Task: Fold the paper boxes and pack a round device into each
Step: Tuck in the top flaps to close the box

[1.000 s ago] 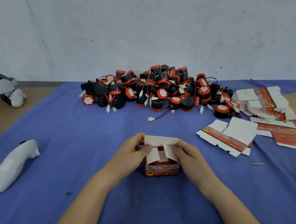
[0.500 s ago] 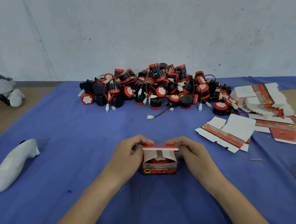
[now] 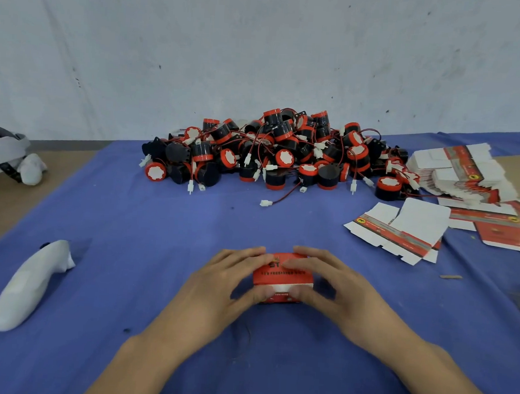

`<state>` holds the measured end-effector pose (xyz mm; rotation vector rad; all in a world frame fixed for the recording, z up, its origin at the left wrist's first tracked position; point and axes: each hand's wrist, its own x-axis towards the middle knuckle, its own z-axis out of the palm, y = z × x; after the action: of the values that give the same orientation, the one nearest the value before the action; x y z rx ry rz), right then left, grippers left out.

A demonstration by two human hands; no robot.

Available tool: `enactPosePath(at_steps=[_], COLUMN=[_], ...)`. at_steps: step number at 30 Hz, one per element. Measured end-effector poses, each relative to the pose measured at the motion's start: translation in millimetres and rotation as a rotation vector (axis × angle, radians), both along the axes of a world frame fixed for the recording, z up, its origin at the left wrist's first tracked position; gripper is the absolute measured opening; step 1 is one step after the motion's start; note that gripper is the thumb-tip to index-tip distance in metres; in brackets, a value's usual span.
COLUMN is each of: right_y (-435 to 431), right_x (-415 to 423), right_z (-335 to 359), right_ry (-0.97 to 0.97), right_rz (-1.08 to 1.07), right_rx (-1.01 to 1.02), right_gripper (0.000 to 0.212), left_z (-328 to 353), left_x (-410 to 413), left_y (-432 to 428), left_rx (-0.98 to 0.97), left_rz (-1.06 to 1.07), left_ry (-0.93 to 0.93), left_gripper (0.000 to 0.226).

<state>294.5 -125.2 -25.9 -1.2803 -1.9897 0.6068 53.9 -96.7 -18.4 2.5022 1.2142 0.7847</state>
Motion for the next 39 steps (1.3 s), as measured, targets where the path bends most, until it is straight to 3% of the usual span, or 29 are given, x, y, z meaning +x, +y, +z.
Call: enactPosePath(at_steps=[4,17,21,31,39], right_y=[2.0,5.8,3.2,-7.3,-10.7], right_x=[-1.9,-3.9,-2.7,6.1,3.4], right_z=[-2.0,-0.9,-0.9,2.0,9.7], right_ry=[-0.035,0.051,0.048,-0.155,-0.346], right_rz=[-0.029,-0.06,-0.027,0.007,-0.006], right_rx=[0.03,0.023,-0.01,0.04,0.11], right_gripper=[0.036,0.029,0.031,0.047,0.045], left_z=[-2.7,-2.3,-4.3,-5.9,-6.3], left_x=[5.4,6.3,4.2,-2.4,2.0], left_y=[-3.7,0.9,-2.2,-5.5,-3.5], left_rx=[0.143,-0.02,0.012,0.175,0.316], left_rz=[0.008,0.022,-0.005,-0.033,-0.009], left_ry=[0.035,-0.155,-0.089,0.065,0.078], left_gripper=[0.047,0.03,0.034,0.046,0.041])
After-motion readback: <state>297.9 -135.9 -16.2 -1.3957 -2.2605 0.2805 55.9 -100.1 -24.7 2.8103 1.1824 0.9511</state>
